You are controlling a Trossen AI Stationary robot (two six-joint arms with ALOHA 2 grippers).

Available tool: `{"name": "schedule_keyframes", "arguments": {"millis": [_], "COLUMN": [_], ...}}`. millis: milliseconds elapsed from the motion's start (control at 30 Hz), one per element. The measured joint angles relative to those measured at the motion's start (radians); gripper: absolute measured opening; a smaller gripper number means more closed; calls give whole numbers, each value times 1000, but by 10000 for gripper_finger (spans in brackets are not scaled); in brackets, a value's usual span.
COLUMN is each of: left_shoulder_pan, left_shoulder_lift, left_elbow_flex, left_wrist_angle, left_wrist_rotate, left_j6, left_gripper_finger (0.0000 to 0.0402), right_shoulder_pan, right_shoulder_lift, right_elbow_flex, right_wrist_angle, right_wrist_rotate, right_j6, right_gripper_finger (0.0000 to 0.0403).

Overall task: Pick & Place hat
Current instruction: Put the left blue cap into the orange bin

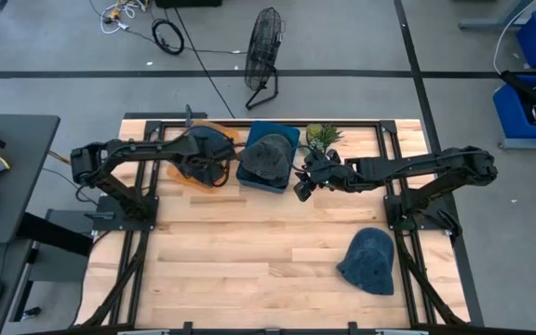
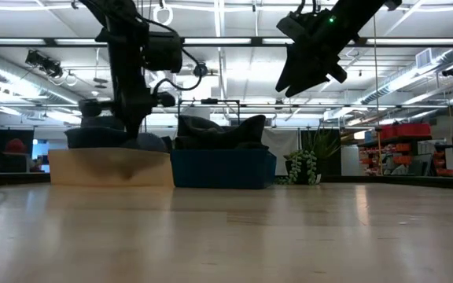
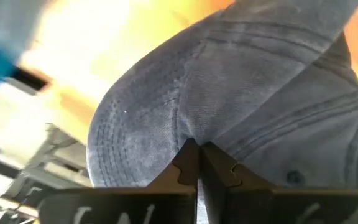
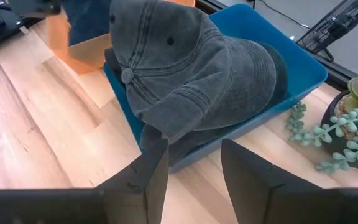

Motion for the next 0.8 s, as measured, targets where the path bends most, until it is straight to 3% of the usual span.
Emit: {"name": "schedule_keyframes", "arguments": {"millis": [267,433,667,800], "left_shoulder_pan": [-3,-17,18,22], "left_shoulder_lift": [0,0,0,0], "left_elbow_flex": [0,0,0,0], "left_wrist_angle": [110,123,121,116], "left_wrist_rotate": [34,-15,254,268], "left_j6": [-32,11,-334,-400], "left_gripper_finger": [6,5,22,30], "right_shoulder_pan": [0,0,0,0], "right_shoulder_lift": [0,0,0,1], "right_elbow_flex": [0,0,0,0], "right_wrist_angle": [3,3,3,3], "right_wrist_rotate": [0,0,0,0], "right_j6": [0,0,0,0], "right_gripper_finger": [153,153,153,153]}}
